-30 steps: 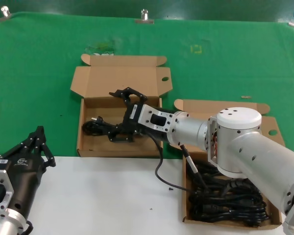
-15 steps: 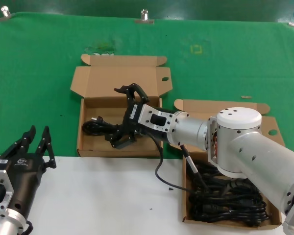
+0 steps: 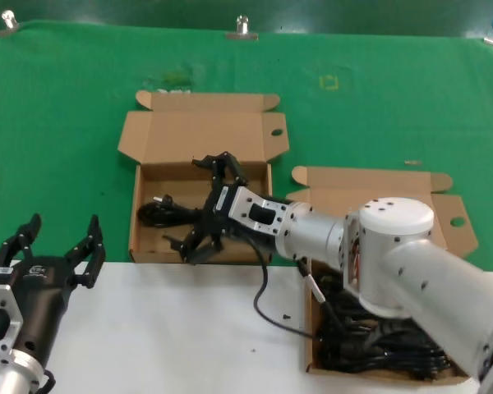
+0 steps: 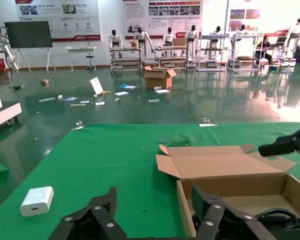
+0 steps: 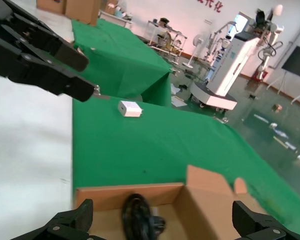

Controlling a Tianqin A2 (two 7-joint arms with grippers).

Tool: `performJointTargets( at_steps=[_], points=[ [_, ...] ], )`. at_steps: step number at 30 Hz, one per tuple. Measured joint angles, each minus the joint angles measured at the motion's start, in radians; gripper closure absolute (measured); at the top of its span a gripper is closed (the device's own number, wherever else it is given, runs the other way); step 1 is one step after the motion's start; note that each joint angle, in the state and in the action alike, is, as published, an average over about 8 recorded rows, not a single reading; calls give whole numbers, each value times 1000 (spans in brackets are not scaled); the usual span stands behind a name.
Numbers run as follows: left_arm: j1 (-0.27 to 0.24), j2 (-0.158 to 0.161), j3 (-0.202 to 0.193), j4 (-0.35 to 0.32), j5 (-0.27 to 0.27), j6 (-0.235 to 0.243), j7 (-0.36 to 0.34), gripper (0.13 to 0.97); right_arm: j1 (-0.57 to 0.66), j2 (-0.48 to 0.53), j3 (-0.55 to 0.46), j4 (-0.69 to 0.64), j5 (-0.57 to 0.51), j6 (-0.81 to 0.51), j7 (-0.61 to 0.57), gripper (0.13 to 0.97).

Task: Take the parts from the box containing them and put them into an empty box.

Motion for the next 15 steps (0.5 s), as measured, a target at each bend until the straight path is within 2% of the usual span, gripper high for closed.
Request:
performJointTargets(
  at_steps=[2,6,15],
  points=[
    [0,0,0,0,0,0,0,608,-24,6,24,28,-17,12,20,137],
    [0,0,0,0,0,0,0,608,-78,20,79,91,-58,40,65,132],
    [0,0,0,0,0,0,1,375,-214,56,216,249,-158,109,178,129]
  ],
)
